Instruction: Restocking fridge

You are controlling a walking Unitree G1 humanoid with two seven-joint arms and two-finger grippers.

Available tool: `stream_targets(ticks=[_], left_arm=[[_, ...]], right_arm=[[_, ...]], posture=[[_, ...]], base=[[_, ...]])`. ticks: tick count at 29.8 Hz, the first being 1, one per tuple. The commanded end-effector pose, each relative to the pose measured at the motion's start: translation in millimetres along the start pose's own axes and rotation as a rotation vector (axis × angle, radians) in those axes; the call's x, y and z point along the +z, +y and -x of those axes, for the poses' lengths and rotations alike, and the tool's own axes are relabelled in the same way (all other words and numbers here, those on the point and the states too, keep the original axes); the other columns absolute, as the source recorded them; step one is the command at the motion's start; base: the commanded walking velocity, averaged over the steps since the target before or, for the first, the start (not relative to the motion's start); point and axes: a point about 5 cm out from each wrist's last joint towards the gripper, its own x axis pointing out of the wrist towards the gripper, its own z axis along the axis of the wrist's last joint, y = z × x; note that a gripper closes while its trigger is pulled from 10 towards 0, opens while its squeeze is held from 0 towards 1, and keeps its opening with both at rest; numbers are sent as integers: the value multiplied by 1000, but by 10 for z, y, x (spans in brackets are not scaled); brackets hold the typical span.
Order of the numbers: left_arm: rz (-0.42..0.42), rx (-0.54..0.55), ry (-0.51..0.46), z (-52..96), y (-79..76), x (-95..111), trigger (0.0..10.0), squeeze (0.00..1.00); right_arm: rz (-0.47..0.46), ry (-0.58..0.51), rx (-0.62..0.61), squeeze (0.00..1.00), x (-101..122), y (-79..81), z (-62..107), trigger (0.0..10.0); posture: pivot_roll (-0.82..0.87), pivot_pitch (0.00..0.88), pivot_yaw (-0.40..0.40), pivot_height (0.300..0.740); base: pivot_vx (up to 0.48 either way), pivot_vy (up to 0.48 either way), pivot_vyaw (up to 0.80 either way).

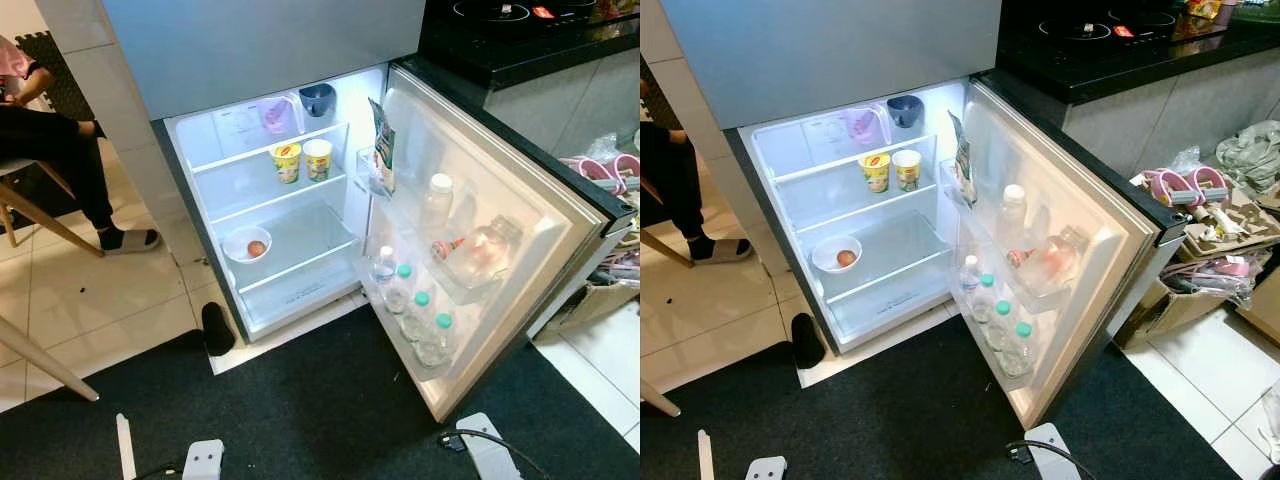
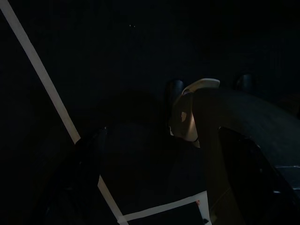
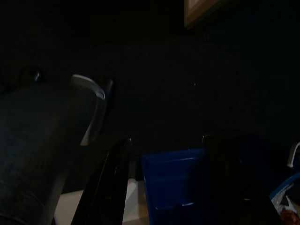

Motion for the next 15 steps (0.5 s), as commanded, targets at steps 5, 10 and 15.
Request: stream_targets(ticks=[5, 10, 15], left_arm=[[-3, 27, 23, 23, 61, -76, 10000, 0], [9, 36, 16, 23, 70, -66, 10000, 0], [35, 66, 4, 31, 127, -46, 10000, 0]], right_arm=[[5, 27, -14, 176, -68, -14, 2, 10000], [-3, 35, -39, 1000, -80, -66, 8, 10000], [-49, 54, -93, 1000, -133, -164, 22, 10000]], posture=[[1, 0, 6, 740], [0, 0, 6, 740], [1, 0, 2, 740]], base=[[0, 0, 0], [0, 0, 0], [0, 0, 0]])
